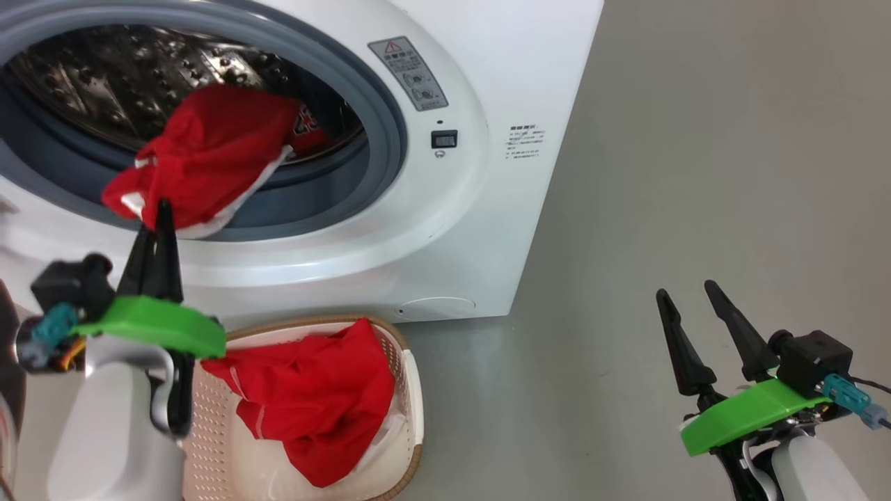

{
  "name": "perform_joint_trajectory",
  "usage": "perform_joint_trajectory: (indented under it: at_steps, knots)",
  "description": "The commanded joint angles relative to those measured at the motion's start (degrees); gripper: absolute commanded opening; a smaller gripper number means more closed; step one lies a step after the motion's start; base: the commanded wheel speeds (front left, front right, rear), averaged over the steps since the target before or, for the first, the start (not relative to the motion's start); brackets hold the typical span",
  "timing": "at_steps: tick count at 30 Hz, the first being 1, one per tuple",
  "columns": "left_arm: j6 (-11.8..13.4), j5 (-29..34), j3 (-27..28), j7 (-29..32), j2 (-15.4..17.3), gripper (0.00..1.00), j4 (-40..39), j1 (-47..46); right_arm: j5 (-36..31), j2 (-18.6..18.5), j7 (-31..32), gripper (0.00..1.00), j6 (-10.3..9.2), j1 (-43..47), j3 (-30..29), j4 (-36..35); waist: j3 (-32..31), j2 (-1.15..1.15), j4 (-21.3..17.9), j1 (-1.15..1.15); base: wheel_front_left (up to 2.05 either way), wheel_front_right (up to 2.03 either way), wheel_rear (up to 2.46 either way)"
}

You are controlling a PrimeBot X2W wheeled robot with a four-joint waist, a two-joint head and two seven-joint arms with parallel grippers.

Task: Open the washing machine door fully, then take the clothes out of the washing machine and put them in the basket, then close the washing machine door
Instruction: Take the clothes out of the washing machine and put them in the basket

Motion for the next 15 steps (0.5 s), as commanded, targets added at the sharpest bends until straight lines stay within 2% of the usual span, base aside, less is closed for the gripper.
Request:
perform_joint_trajectory:
  at_steps: [1, 9, 15]
  knots:
    - [-0.43, -0.04, 1.89, -0.71, 1.66, 0.0, -3.88, 1.87, 0.21, -0.77, -0.67, 1.0, 0.09, 0.8, 0.7, -1.58, -0.2, 0.0, 0.22, 0.0, 0.0, 0.0, 0.0]
    - [0.35, -0.53, 2.28, -0.38, 1.1, 0.0, -16.0, 11.76, 0.14, -0.99, -0.67, 1.0, 0.09, 1.59, -0.01, -1.94, -0.61, 0.0, 0.77, 0.0, 0.0, 0.0, 0.0]
    - [1.89, -0.83, 2.08, 2.36, 0.77, 0.0, -27.81, 19.64, 0.12, -1.24, -0.67, 1.0, 0.09, 1.66, -0.36, -2.1, -0.67, 0.0, 1.33, 0.0, 0.0, 0.0, 0.0]
